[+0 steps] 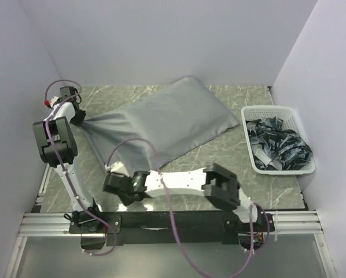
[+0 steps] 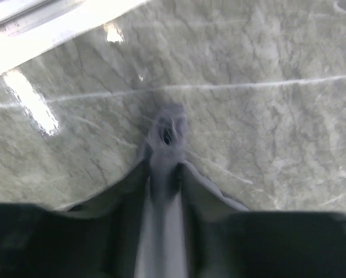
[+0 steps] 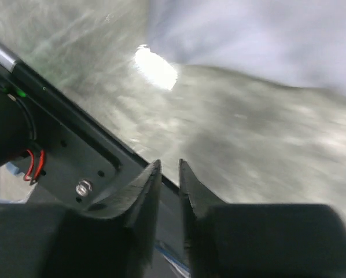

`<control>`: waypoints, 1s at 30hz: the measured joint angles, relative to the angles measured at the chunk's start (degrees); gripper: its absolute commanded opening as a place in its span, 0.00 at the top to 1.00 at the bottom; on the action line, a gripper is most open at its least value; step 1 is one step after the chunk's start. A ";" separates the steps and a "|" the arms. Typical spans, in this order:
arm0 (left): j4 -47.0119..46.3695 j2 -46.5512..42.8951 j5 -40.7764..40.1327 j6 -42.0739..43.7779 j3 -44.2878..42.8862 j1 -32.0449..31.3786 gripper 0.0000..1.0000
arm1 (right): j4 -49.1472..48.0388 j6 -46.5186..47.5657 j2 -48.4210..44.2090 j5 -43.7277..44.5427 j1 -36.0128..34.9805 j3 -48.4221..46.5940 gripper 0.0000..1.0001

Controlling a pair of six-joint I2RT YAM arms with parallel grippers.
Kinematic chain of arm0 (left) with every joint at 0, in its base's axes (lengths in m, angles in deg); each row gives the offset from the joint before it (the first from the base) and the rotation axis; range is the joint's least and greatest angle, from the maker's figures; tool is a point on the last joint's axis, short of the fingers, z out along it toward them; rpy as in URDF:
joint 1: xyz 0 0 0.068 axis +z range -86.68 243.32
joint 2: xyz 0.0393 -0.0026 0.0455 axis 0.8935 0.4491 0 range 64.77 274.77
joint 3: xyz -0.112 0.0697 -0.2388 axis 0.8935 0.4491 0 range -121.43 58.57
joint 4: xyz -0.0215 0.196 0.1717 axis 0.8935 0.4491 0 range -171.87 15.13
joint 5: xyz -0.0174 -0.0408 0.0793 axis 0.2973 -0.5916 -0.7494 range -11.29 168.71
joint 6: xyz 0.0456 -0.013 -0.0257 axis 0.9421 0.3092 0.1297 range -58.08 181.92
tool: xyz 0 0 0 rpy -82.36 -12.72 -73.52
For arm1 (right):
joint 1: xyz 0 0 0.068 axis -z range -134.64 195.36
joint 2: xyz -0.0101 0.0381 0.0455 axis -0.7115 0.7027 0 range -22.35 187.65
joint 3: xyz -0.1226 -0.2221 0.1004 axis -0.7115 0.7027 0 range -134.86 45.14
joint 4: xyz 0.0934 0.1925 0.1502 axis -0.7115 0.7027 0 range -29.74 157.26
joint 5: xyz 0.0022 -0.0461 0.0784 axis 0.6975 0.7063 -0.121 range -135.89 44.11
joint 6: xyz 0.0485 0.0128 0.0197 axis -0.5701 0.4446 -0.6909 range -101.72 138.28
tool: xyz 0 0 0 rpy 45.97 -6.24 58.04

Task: Put the pillow into the pillowcase

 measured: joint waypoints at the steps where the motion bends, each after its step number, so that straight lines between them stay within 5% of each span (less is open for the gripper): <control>1: -0.11 -0.04 0.09 0.09 -0.20 0.24 0.38 | -0.04 0.09 -1.90 0.37 0.72 1.38 0.63; 5: 1.27 -0.15 0.07 0.24 -2.93 1.05 0.05 | -0.79 0.07 -13.90 2.64 5.09 9.64 0.45; 6: 1.53 -0.33 0.00 0.52 -3.82 1.16 0.01 | -1.11 0.02 -17.53 3.15 6.34 11.67 0.43; 7: 1.99 -0.76 -0.26 0.33 -4.98 1.27 0.00 | -1.25 -0.04 -21.00 3.78 7.58 13.40 0.29; 9: 3.30 -2.40 -0.72 0.15 -7.04 1.31 0.00 | -1.53 -0.07 -27.50 4.83 10.29 16.15 0.17; 10: 3.58 -3.48 -0.76 0.15 -7.65 1.25 0.01 | -1.62 -0.11 -30.80 5.60 11.80 17.25 0.01; 18: 5.31 -21.35 -2.23 0.52 -6.88 -5.90 0.01 | -4.59 0.33 -48.52 6.47 23.45 26.12 0.00; 24: 3.10 -40.39 -2.51 1.97 8.00 -23.65 0.01 | -6.60 0.33 -56.13 5.86 30.01 34.27 0.00; 28: 3.17 -48.54 -2.78 3.06 20.28 -41.00 0.01 | -9.35 -0.04 -63.32 4.96 32.98 42.29 0.00; 30: 2.62 -49.31 -3.30 3.02 22.25 -44.26 0.01 | -10.16 -0.17 -63.95 4.98 33.27 43.23 0.00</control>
